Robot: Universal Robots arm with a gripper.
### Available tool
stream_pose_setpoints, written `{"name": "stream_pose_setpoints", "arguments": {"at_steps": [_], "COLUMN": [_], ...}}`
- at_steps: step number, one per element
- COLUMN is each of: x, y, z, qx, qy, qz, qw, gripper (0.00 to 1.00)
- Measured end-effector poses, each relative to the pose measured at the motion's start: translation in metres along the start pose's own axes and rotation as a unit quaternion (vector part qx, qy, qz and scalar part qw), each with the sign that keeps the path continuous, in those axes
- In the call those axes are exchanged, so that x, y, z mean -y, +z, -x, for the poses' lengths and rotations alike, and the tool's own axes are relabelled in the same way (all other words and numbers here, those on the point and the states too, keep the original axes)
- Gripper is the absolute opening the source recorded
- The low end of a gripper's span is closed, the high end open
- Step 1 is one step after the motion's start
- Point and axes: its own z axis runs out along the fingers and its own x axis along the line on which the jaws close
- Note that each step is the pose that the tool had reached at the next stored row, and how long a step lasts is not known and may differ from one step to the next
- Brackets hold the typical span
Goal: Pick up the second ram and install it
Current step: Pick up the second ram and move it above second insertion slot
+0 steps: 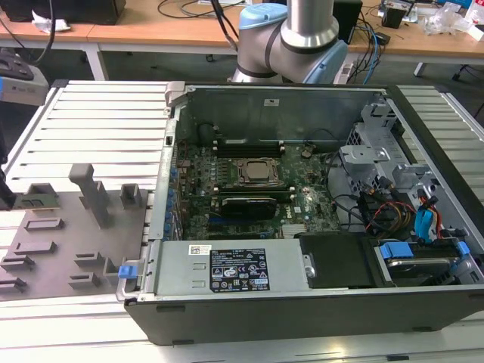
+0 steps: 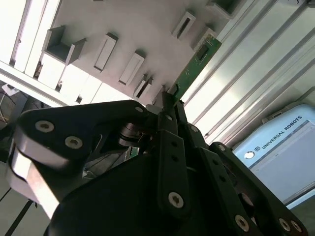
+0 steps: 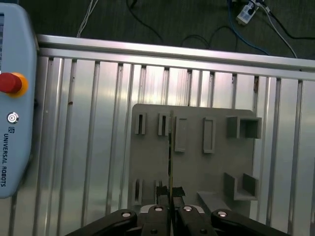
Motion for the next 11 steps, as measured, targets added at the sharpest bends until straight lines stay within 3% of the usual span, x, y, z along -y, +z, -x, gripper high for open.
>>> {"name": "stream_pose_setpoints", "arguments": {"at_steps": [1,2,9,11], "x": [-0.0003,-0.0002,0.0006,0.0012], "y": [-0.0123,-0.0216,-0.0242,-0.0248], "z": [0.0007,0.0061,0.0169,0.0244], "qx": [0.0092,0.0321,0.0428,0.0472], "qy": [0.0,-0.001,-0.002,-0.002], "qz": [-0.0008,-0.0027,-0.0036,-0.0039], "qw": [1.0,0.9995,0.9991,0.9989], "gripper": [0.14,0.14,0.14,0.14]}}
